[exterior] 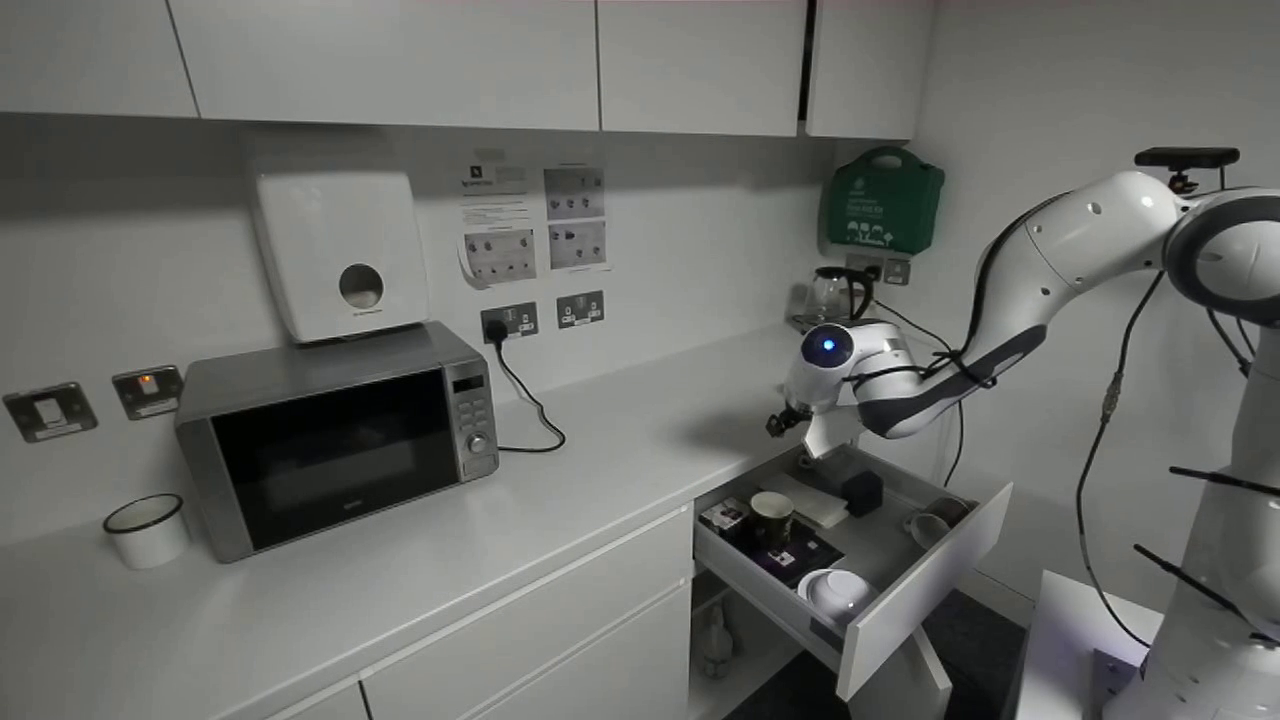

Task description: Put the black and white mugs inside the drawer

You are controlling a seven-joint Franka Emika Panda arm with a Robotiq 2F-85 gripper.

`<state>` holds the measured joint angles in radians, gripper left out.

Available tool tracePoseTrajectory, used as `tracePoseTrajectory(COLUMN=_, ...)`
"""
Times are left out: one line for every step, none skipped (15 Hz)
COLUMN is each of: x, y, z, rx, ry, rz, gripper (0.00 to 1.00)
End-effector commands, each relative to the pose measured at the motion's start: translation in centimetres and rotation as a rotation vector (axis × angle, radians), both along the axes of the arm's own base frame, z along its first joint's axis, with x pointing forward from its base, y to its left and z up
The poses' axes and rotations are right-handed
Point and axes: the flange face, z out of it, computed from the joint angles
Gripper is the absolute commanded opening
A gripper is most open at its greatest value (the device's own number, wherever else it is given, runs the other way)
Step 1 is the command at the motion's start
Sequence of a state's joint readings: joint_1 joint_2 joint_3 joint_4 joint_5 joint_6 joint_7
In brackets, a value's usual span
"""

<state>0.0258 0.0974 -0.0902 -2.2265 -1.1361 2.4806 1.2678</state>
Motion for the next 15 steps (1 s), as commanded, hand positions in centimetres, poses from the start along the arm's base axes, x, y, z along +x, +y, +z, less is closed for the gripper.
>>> tracePoseTrajectory(x=0.6, y=-2.8, z=-0.5, rx=0.005, ry=0.009, rz=-0.007, gripper=1.0)
tracePoseTrajectory(x=0.7, y=-3.4, z=-0.9, rx=0.017, ry=0.013, rz=-0.035, gripper=1.0)
tracePoseTrajectory(x=0.8, y=-4.0, z=-1.2, rx=0.029, ry=0.016, rz=-0.059, gripper=1.0)
tracePoseTrajectory(x=0.9, y=-4.4, z=-1.6, rx=0.035, ry=0.015, rz=-0.082, gripper=1.0)
tracePoseTrajectory(x=1.0, y=-4.8, z=-2.0, rx=0.037, ry=0.011, rz=-0.095, gripper=1.0)
tracePoseTrajectory(x=1.2, y=-5.1, z=-2.3, rx=0.036, ry=0.006, rz=-0.101, gripper=1.0)
tracePoseTrajectory(x=1.4, y=-5.4, z=-2.6, rx=0.029, ry=0.001, rz=-0.108, gripper=1.0)
tracePoseTrajectory(x=1.6, y=-5.7, z=-2.9, rx=0.03, ry=-0.002, rz=-0.12, gripper=1.0)
tracePoseTrajectory(x=1.8, y=-6.1, z=-3.3, rx=0.032, ry=-0.006, rz=-0.135, gripper=1.0)
tracePoseTrajectory(x=2.1, y=-6.6, z=-3.6, rx=0.033, ry=-0.013, rz=-0.154, gripper=1.0)
tracePoseTrajectory(x=2.4, y=-7.0, z=-3.9, rx=0.04, ry=-0.02, rz=-0.175, gripper=1.0)
tracePoseTrajectory(x=2.7, y=-7.6, z=-4.2, rx=0.046, ry=-0.029, rz=-0.198, gripper=1.0)
tracePoseTrajectory(x=3.0, y=-8.1, z=-4.5, rx=0.049, ry=-0.037, rz=-0.217, gripper=1.0)
tracePoseTrajectory(x=3.3, y=-8.6, z=-4.7, rx=0.049, ry=-0.046, rz=-0.231, gripper=1.0)
tracePoseTrajectory(x=3.5, y=-9.1, z=-4.9, rx=0.045, ry=-0.05, rz=-0.242, gripper=1.0)
